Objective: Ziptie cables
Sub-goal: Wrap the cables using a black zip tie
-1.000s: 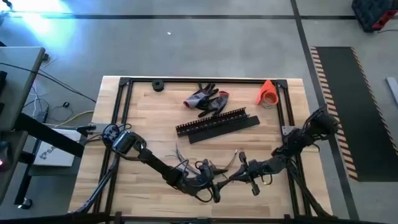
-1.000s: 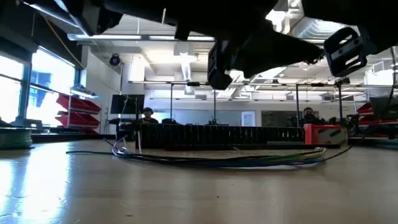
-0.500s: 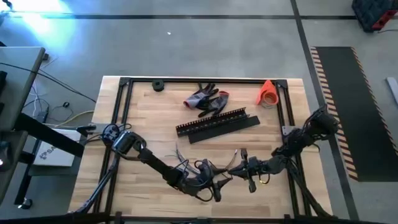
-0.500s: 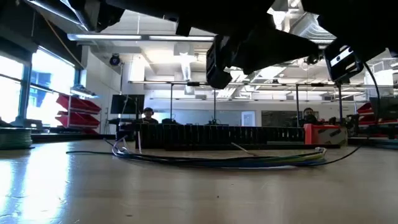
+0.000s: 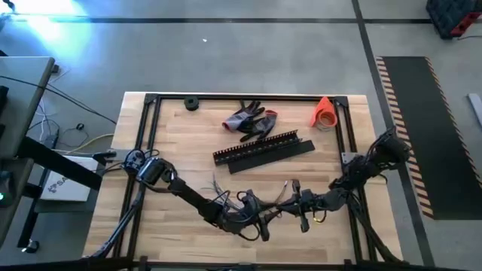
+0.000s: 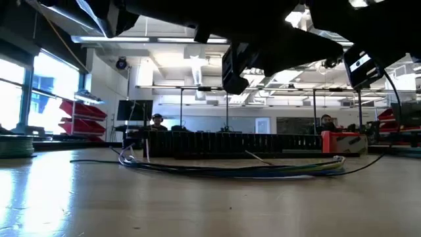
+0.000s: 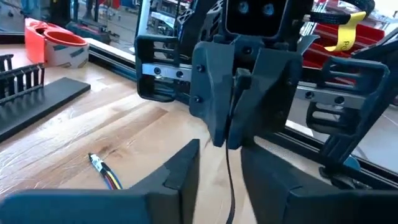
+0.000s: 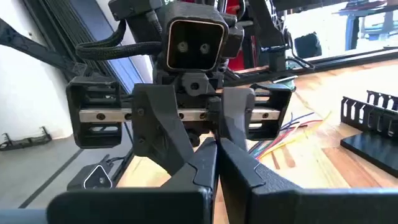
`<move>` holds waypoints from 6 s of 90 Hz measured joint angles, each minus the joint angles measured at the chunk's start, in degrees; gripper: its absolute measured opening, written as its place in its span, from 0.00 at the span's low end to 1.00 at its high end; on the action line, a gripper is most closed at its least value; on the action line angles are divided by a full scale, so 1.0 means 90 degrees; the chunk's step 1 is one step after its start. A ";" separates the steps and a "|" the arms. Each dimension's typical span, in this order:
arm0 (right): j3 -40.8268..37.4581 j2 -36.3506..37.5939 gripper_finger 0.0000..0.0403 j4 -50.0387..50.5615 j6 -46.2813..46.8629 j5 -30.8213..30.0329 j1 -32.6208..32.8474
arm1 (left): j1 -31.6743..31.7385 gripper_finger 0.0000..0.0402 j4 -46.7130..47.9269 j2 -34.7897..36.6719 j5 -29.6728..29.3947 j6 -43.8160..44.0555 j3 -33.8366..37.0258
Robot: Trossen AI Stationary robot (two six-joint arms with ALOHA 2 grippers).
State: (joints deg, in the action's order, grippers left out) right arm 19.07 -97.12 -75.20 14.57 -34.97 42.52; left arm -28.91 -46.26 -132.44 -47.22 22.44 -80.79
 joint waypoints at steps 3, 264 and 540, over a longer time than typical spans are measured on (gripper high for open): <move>0.0002 0.0000 0.00 0.0000 0.0007 -0.0006 0.0003 | 0.0000 0.16 0.0001 0.0000 -0.0002 -0.0003 0.0000; 0.0903 -0.0372 0.00 0.1322 -0.0675 -0.0048 -0.0541 | -0.0324 0.43 0.2680 0.0409 -0.0472 0.2276 0.0041; 0.0925 0.1290 0.03 0.3781 -0.0342 0.1729 -0.0937 | -0.0272 0.00 0.1671 0.0143 -0.0384 0.1047 0.0039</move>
State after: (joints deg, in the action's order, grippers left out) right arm 27.40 -85.52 -41.17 11.49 -19.41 34.09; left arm -31.35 -31.22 -131.15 -50.68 31.86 -80.44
